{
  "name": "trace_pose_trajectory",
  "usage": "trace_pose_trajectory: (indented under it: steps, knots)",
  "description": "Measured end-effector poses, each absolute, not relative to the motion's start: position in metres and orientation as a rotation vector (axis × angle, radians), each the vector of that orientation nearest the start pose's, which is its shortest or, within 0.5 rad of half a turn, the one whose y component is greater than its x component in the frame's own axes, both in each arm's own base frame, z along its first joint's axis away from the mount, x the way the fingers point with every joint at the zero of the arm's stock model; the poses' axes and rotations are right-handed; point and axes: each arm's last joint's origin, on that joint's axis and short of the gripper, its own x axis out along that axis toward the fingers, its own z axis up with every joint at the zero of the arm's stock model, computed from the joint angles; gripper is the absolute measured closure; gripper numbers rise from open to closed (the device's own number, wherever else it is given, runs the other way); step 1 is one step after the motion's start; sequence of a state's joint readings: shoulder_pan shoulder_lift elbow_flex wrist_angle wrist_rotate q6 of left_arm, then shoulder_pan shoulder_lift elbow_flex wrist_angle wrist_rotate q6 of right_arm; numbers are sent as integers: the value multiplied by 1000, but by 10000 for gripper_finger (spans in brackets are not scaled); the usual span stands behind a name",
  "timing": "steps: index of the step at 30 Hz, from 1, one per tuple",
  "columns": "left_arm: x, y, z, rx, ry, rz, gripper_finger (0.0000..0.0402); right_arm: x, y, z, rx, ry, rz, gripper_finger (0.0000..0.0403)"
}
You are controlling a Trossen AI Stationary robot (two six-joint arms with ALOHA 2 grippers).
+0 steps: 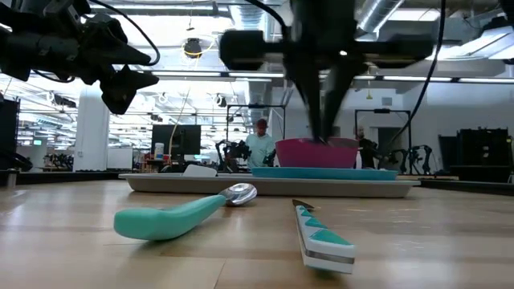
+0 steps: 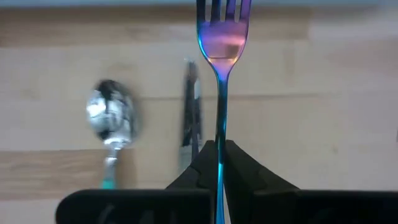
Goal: Set up tray
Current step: Put the blue fork on top of the black napkin
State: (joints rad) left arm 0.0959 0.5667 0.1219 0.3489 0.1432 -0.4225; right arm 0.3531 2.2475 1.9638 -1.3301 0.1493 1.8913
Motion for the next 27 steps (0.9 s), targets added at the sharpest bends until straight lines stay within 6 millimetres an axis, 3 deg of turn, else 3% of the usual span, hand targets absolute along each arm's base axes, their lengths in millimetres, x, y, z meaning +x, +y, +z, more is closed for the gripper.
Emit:
trace_pose_trajectory:
  steps: [4,12,20,27]
  knots:
    - [140,9,185,-407,104,-27,233,424,122,223,1037,1066,-1148,402]
    - [140,9,185,-323,102,-31,233,455,41,252,964,927,-1024,403]
    - [140,9,185,-318,102,-34,233,481,-43,263,1049,714,-892,403]
    - [140,10,185,-318,98,-3,233,482,-83,267,1099,659,-852,403]
